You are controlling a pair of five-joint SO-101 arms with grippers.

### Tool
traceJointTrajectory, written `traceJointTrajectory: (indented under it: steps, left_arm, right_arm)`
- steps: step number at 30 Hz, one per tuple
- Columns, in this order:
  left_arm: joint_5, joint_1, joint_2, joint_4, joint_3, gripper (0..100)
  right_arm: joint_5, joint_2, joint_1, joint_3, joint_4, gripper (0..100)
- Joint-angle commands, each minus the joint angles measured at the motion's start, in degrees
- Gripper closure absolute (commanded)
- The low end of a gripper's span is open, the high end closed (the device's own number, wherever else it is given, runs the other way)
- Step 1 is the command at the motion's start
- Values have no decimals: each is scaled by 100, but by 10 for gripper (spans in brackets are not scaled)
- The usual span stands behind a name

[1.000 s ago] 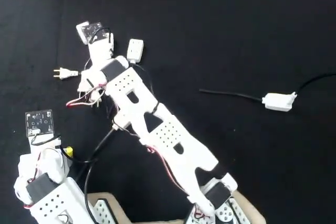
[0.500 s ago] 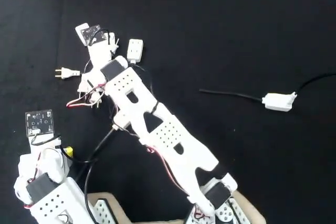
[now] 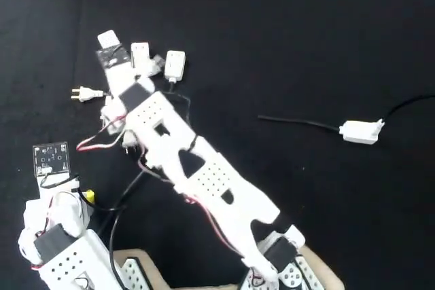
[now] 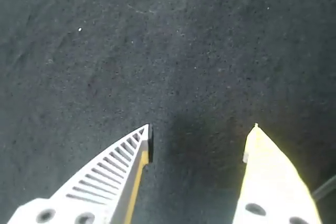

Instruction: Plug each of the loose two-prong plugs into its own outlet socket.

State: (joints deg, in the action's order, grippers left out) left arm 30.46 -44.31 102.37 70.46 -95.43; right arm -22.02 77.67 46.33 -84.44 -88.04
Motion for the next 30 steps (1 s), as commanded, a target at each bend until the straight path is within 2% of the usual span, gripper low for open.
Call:
traceJointTrajectory:
  steps: [1,7,14,17,22,30]
  left_arm:
    - [35,75,9,-26,31,712]
    - [35,75,9,-26,31,712]
    - [35,75,9,-26,31,712]
    - [35,75,9,-26,31,712]
    - [35,75,9,-26,31,712]
    - [35,75,9,-26,31,712]
  right_arm:
    - [-158,-198,167,338,-229,796]
    - [-149,-233,185,312,-598,863]
    - [-123,-92,167,593,-985,875]
    - [-114,-110,193,576,-958,988]
    - [-26,-127,193,541,-958,986]
    - [185,-127,132,-646,-1319,987]
